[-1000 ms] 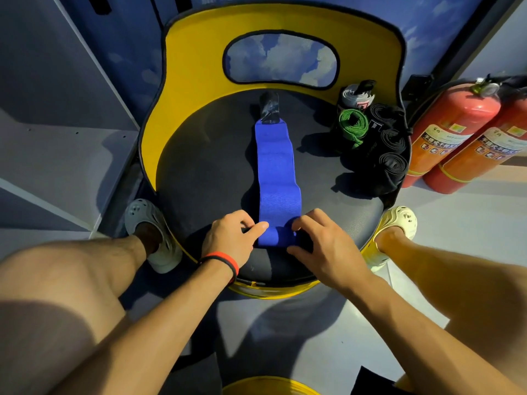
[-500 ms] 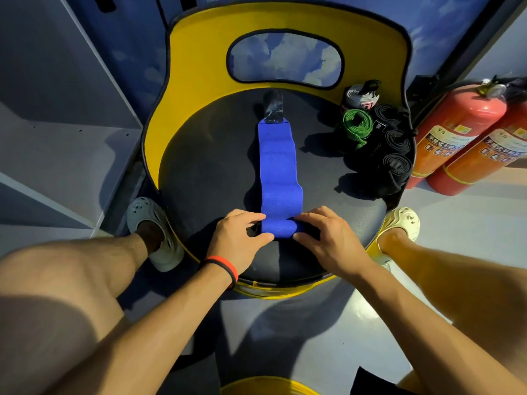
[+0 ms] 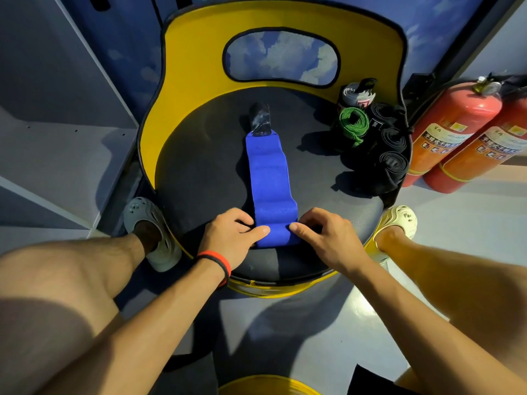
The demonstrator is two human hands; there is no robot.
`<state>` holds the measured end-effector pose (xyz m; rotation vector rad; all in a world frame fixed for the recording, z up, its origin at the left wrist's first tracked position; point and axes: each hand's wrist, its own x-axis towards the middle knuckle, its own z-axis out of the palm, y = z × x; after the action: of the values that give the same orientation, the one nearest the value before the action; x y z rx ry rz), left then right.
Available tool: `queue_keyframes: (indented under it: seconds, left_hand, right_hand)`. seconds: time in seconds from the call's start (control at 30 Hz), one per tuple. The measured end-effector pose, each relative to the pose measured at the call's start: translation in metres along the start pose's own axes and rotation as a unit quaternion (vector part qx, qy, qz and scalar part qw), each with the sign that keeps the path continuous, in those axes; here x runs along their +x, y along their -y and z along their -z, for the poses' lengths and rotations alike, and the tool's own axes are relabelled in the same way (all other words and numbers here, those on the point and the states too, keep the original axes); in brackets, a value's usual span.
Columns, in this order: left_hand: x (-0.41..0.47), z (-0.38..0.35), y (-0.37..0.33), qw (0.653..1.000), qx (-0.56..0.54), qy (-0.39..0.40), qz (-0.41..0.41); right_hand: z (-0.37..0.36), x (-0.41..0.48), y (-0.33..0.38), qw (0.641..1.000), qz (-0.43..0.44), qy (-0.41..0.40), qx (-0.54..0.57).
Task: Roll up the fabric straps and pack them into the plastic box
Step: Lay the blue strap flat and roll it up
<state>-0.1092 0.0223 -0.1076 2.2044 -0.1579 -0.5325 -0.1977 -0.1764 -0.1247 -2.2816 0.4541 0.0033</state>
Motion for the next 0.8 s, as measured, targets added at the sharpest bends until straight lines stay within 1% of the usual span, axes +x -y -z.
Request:
queue_keyframes:
  seconds: [0.07,0.13,0.2,0.27,0.37,0.5,0.67,0.8]
  left_hand:
    - [0.005,-0.001,0.0,1.0,-0.009,-0.004,0.006]
    - [0.008,-0.004,0.001,1.0,-0.017,-0.007,0.006]
    - [0.011,-0.006,0.0,1.0,-0.012,-0.013,0.004]
    - [0.016,-0.005,-0.004,1.0,-0.01,-0.016,0.004]
    - [0.025,-0.004,-0.012,0.999,-0.032,-0.031,0.0]
    - [0.038,-0.005,-0.019,0.992,-0.099,-0.07,0.017]
    - [0.055,-0.004,-0.022,0.993,-0.088,-0.069,0.039]
    - [0.057,-0.006,-0.024,0.993,-0.072,-0.081,0.037]
  right_hand:
    - [-0.006,-0.002,0.003,0.998,0.025,-0.065,-0.004]
    - [-0.013,-0.004,0.004,0.983,0.103,-0.139,-0.059]
    - [-0.018,-0.007,0.005,0.958,0.192,-0.156,-0.144]
    - [-0.022,-0.012,0.006,0.94,0.239,-0.132,-0.203]
    - [-0.023,-0.015,0.005,0.933,0.243,-0.115,-0.238]
    - [-0.022,-0.009,0.001,0.931,0.25,-0.109,-0.243]
    - [-0.02,0.001,-0.001,0.937,0.234,-0.098,-0.24]
    - [-0.013,0.012,-0.001,0.95,0.211,-0.054,-0.223]
